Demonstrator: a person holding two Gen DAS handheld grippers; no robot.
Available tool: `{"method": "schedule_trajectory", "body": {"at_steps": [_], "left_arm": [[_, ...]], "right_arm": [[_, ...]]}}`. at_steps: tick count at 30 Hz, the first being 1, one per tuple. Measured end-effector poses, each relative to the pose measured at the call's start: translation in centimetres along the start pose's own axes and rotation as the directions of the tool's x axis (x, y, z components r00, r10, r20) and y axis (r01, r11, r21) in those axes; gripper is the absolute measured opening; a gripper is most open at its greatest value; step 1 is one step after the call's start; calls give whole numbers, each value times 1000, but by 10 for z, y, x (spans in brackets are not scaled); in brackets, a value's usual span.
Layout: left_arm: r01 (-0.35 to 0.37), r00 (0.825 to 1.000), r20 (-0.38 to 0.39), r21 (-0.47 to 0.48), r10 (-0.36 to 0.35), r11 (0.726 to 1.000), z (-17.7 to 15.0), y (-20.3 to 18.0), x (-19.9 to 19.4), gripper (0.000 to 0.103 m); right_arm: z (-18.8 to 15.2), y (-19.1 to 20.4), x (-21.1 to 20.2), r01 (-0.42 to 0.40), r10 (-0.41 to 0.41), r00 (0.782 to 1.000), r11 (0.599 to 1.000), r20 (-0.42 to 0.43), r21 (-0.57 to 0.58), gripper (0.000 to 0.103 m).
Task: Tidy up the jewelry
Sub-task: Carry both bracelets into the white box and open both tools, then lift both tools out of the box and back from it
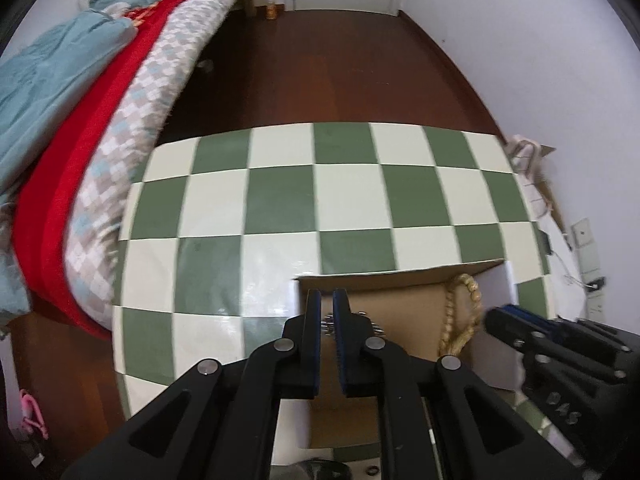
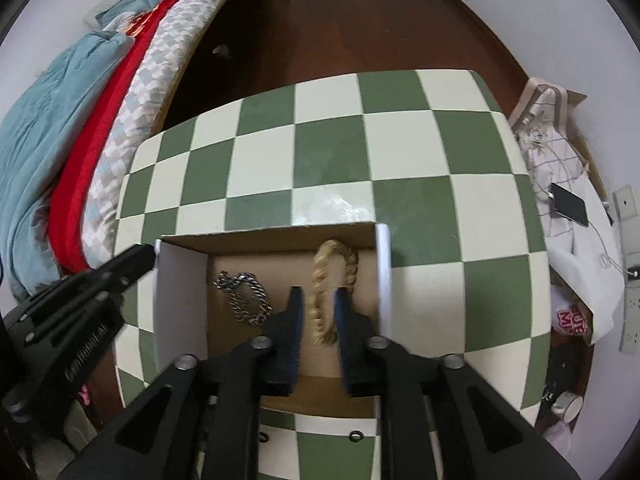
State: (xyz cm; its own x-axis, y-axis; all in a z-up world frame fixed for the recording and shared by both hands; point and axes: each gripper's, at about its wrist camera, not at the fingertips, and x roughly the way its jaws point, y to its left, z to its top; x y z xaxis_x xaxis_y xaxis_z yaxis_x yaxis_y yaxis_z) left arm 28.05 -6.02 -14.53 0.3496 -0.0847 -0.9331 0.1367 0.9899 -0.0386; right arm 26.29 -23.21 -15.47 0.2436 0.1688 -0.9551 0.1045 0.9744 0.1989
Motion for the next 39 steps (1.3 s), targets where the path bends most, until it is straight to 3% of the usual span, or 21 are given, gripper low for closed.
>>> {"method": "schedule_trajectory", "body": {"at_steps": [2, 4, 5, 6, 7, 8, 10, 11, 12, 14, 19, 29, 39], "left_arm": [[-43, 999, 18, -6, 43, 999, -4, 6, -2, 8], [-64, 998, 26, -18, 64, 998, -6, 11, -4, 18], [-71, 997, 30, -21, 72, 997, -7, 12, -6, 33], [-89, 995, 45, -20, 90, 996, -10, 14, -9, 58], [-99, 993, 56, -22, 100, 995, -12, 14, -12, 69], [-101, 992, 74, -25, 103, 995, -15, 16, -16, 78], [-121, 988, 89, -20, 123, 992, -20, 16, -22, 83], [-128, 988, 87, -17, 129, 992, -22, 16, -23, 93], [-129, 988, 85, -15, 130, 991, -24, 16, -25, 102], [-139, 986, 87, -9, 139, 990, -30, 15, -28, 103], [-156, 982, 103, -17, 157, 988, -46, 17, -38, 103], [-165, 971, 171, -45, 170, 985, -70, 21, -77, 103], [-157, 945, 283, -42, 162, 987, -106, 20, -140, 103]], "right_arm": [[-4, -1, -4, 18, -18, 1000, 1000, 8, -8, 36], [-8, 0, -7, 50, -49, 999, 999, 13, -22, 37], [-10, 0, -8, 67, -67, 998, 997, 17, -29, 37], [-14, 1, -9, 90, -90, 996, 995, 19, -37, 38], [-17, 1, -10, 103, -102, 995, 994, 20, -41, 42], [-21, 2, -11, 116, -115, 993, 992, 23, -44, 51], [-28, 3, -13, 147, -146, 989, 988, 28, -55, 68], [-32, 4, -13, 166, -164, 986, 984, 32, -61, 78], [-37, 6, -13, 184, -182, 983, 980, 33, -69, 83], [-44, 7, -14, 200, -198, 980, 977, 31, -75, 95], [-59, 13, -21, 233, -228, 972, 968, 57, -93, 102], [-82, 19, -62, 238, -226, 962, 968, 153, -72, 102], [-124, 33, -129, 246, -218, 932, 967, 288, -63, 102]]}}
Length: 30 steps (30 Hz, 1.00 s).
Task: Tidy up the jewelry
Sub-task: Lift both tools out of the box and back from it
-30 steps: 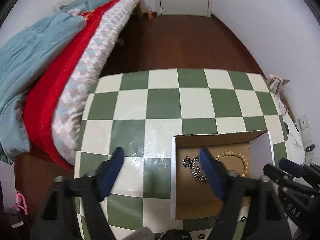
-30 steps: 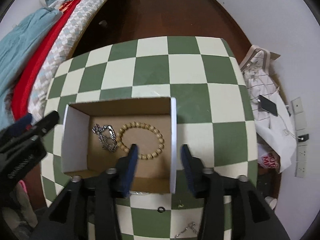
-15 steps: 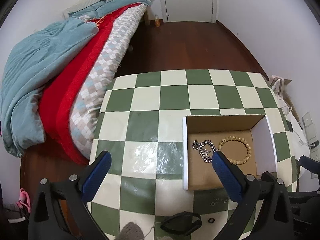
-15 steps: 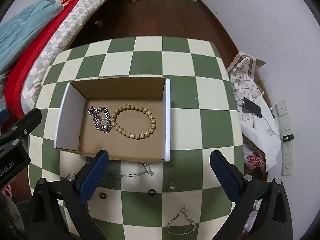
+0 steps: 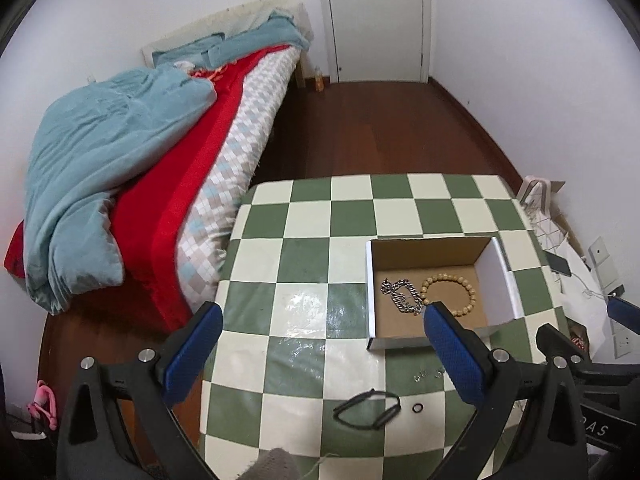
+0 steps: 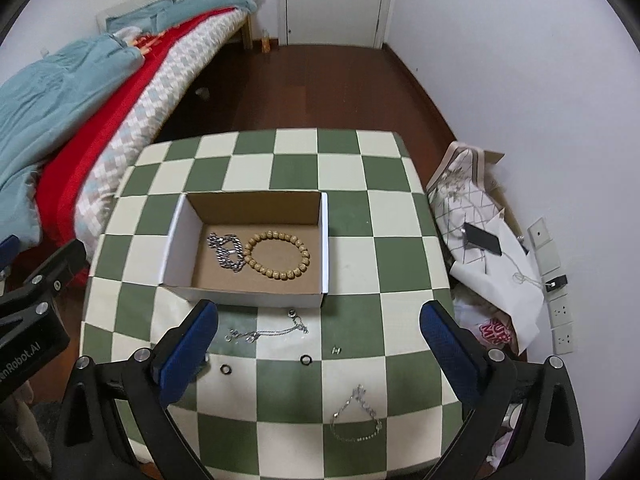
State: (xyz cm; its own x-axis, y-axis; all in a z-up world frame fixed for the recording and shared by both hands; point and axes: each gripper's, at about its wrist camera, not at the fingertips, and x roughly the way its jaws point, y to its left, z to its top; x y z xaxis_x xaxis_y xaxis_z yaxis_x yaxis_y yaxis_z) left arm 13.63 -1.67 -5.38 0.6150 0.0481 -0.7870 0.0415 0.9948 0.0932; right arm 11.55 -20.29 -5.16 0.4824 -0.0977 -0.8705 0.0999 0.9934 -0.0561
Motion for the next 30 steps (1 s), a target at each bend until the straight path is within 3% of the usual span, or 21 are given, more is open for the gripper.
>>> {"method": "schedule_trajectory", "body": {"at_steps": [13, 20, 23, 30], "left_arm": [[-12, 996, 88, -6, 13, 1000, -39, 21, -59, 103], [-38, 991, 125, -39, 42, 999, -51, 28, -75, 103], [-72, 990, 122, -36, 76, 997, -59, 29, -70, 103], [-204, 979, 28, 42, 203, 978, -90, 28, -17, 103]], "right_arm": [[-44, 15, -71, 11, -11, 992, 1000, 124, -1, 102], [-65, 10, -83, -73, 65, 984, 997, 164, 40, 102], [-77, -3, -70, -100, 87, 985, 991, 146, 88, 102], [-122, -60, 1, -57, 68, 997, 958, -29, 281, 98]]}}
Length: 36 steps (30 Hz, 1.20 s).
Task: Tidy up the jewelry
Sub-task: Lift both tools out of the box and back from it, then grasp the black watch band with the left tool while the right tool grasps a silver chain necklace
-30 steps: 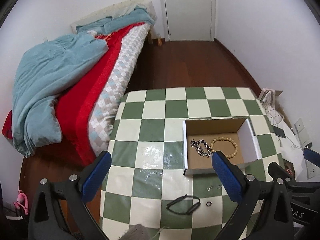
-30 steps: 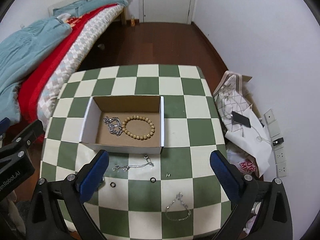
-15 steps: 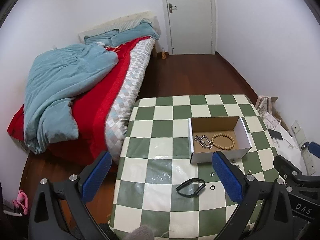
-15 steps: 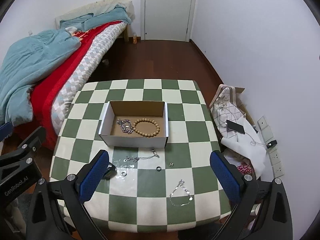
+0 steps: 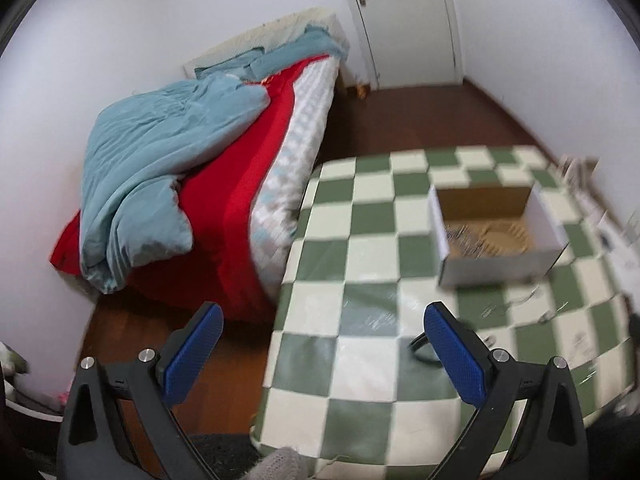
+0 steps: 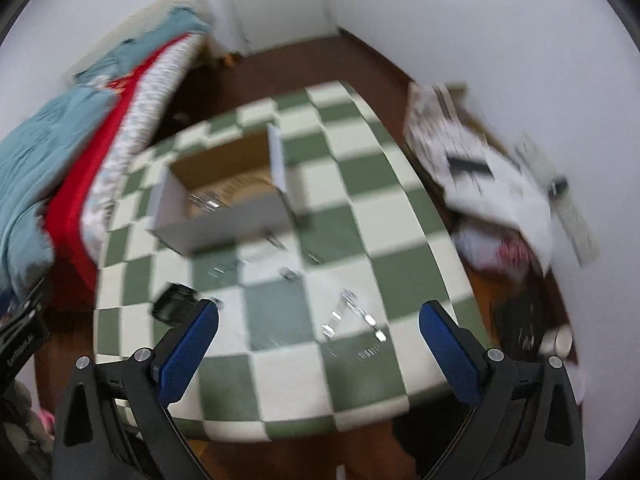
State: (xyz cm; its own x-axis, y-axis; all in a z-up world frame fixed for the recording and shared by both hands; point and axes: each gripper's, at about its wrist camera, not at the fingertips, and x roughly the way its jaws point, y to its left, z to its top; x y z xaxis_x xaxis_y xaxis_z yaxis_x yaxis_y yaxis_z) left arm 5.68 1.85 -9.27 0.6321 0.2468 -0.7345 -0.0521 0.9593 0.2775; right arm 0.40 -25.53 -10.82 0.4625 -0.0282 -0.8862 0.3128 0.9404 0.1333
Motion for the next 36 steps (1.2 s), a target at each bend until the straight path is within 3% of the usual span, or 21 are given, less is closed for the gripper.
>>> {"method": "schedule_trajectory", "body": {"at_steps": [2, 3, 9, 16, 19, 22, 26, 27, 30, 32, 33, 36], "left_arm": [[-19, 999, -31, 47, 20, 999, -10, -9, 15, 103], [-23, 998, -48, 78, 27, 997, -15, -15, 23, 103], [1, 996, -86, 262, 23, 965, -33, -59, 51, 103], [62, 994, -113, 456, -11, 888, -46, -111, 70, 102], [95, 991, -134, 499, -32, 861, -49, -129, 75, 101], [128, 986, -162, 535, -47, 835, -53, -145, 80, 83], [191, 969, -238, 542, -68, 818, -57, -159, 89, 30], [211, 965, -248, 529, -89, 822, -57, -160, 88, 23], [224, 960, -265, 512, -96, 830, -58, -164, 87, 11], [232, 956, -275, 491, -103, 840, -58, -165, 87, 10], [231, 955, -279, 484, -102, 844, -58, -164, 86, 10], [249, 945, -305, 434, -118, 866, -59, -160, 83, 10]], "right_arm": [[-7, -18, 16, 17, -16, 999, 999, -36, 38, 73], [-10, -27, 25, 27, -23, 998, 998, -58, 57, 69], [-24, -60, 66, 67, -53, 990, 992, -134, 105, 67], [-32, -62, 101, 91, -72, 979, 992, -192, 90, 67], [-33, -61, 108, 102, -85, 974, 992, -210, 74, 67], [-35, -60, 113, 107, -93, 972, 993, -218, 56, 66], [-36, -51, 116, 134, -132, 968, 991, -212, -3, 63], [-36, -50, 116, 141, -141, 968, 990, -209, -15, 62], [-38, -45, 114, 143, -149, 971, 989, -186, -42, 50], [-38, -43, 113, 142, -149, 974, 988, -172, -56, 15], [-37, -41, 113, 143, -151, 974, 988, -169, -62, 6], [-35, -46, 112, 104, -109, 980, 994, -169, -39, 4]]}}
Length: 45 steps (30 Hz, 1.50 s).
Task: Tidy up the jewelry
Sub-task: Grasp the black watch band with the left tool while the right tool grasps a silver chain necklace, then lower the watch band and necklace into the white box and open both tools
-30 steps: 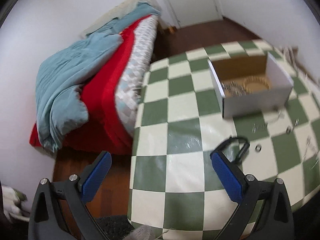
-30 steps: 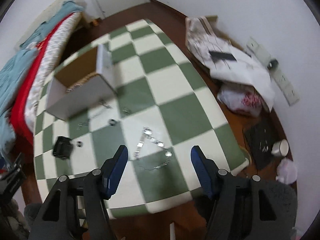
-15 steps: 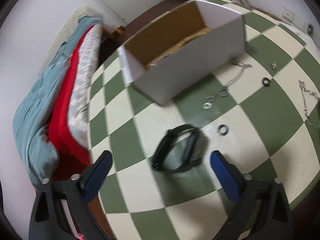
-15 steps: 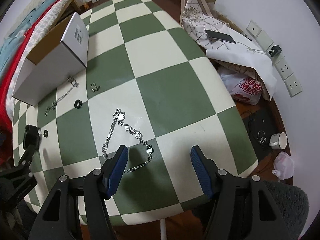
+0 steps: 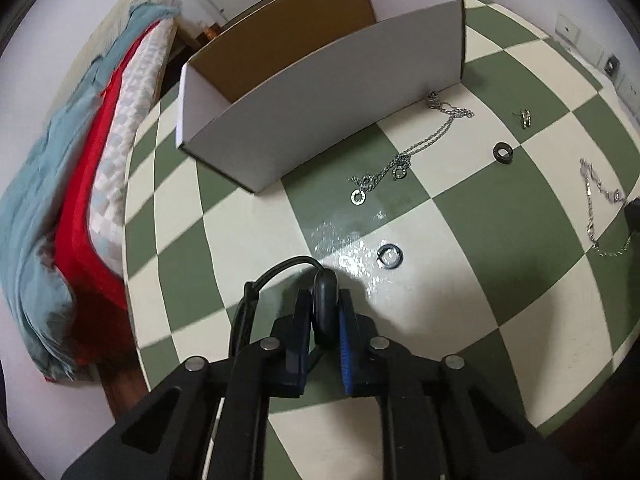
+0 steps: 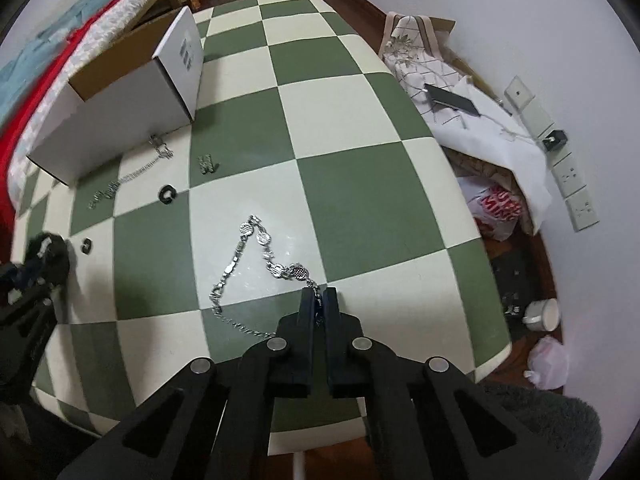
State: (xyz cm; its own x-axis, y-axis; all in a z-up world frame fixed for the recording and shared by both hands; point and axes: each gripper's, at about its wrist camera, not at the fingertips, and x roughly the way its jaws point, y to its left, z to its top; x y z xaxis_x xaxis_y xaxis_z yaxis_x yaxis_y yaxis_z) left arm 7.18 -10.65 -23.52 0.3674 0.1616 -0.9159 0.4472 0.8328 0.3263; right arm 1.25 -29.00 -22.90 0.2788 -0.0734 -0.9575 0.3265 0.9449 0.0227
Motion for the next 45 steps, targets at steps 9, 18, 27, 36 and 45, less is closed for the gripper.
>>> {"method": "schedule_trajectory", "body": {"at_steps": [9, 18, 27, 36, 45], "left_arm": [[109, 994, 10, -161, -109, 981, -8, 23, -22, 10], [248, 969, 95, -307, -230, 919, 0, 58, -64, 10], [377, 925, 210, -396, -317, 838, 20, 103, -102, 10], [461, 887, 265, -451, -379, 764, 46, 140, -110, 10], [488, 873, 258, -466, -414, 738, 94, 164, -83, 10]], "right_arm": [[5, -11, -36, -193, 187, 981, 976, 58, 99, 3], [29, 5, -94, -280, 268, 950, 959, 161, 53, 3], [58, 23, -139, -344, 335, 913, 939, 234, -3, 3], [100, 56, -162, -383, 391, 881, 920, 266, -83, 3], [163, 96, -146, -382, 405, 884, 914, 234, -138, 3]]}}
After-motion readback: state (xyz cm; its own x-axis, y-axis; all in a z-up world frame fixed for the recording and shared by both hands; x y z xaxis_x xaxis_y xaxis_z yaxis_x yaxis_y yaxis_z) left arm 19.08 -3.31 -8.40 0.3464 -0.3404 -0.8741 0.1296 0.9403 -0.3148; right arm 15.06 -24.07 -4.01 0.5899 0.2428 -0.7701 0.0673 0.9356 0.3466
